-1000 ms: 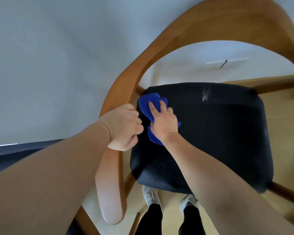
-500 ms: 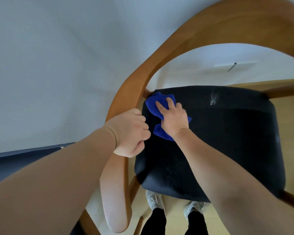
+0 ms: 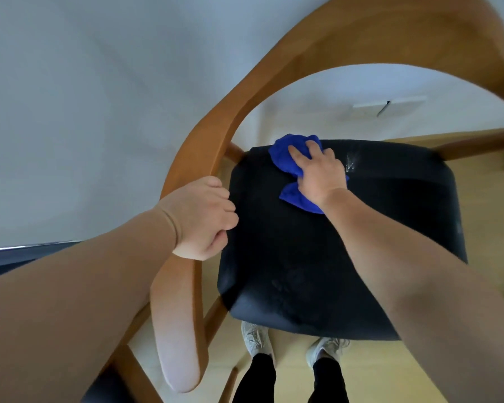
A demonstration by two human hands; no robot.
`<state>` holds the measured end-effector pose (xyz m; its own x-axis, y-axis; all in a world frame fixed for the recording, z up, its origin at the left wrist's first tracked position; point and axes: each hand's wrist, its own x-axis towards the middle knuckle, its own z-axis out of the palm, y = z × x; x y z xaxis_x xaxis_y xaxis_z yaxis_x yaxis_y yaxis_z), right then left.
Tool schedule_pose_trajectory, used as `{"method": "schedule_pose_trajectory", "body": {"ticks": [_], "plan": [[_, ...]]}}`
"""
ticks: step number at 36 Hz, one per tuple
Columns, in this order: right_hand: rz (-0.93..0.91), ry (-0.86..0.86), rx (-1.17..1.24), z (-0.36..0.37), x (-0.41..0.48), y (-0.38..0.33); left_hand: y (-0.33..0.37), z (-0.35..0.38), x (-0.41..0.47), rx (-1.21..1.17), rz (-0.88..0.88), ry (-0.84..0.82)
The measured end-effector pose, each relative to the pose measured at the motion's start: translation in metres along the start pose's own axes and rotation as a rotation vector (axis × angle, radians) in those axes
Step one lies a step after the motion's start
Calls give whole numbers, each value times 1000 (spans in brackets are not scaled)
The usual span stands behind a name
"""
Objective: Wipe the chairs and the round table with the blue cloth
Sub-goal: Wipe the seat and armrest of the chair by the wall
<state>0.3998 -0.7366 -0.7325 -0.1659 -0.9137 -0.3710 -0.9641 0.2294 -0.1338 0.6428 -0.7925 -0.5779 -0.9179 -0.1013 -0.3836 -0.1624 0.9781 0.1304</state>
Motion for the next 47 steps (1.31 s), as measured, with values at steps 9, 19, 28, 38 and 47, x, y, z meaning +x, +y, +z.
{"method": "schedule_pose_trajectory", "body": {"ticks": [9,19,28,38,47], "plan": [[185,4,-57,-1,-33,107,0,1,3,-21,17,31],[479,-37,-112,-13,-67,196,-2,4,1,-15,37,62],[366,80,-149,-36,-41,127,-3,7,1,-38,37,87],[182,-48,-229,-24,-7,81,-4,8,1,-36,32,90],[433,-77,-143,-4,-77,150,-2,6,2,31,42,51]]}}
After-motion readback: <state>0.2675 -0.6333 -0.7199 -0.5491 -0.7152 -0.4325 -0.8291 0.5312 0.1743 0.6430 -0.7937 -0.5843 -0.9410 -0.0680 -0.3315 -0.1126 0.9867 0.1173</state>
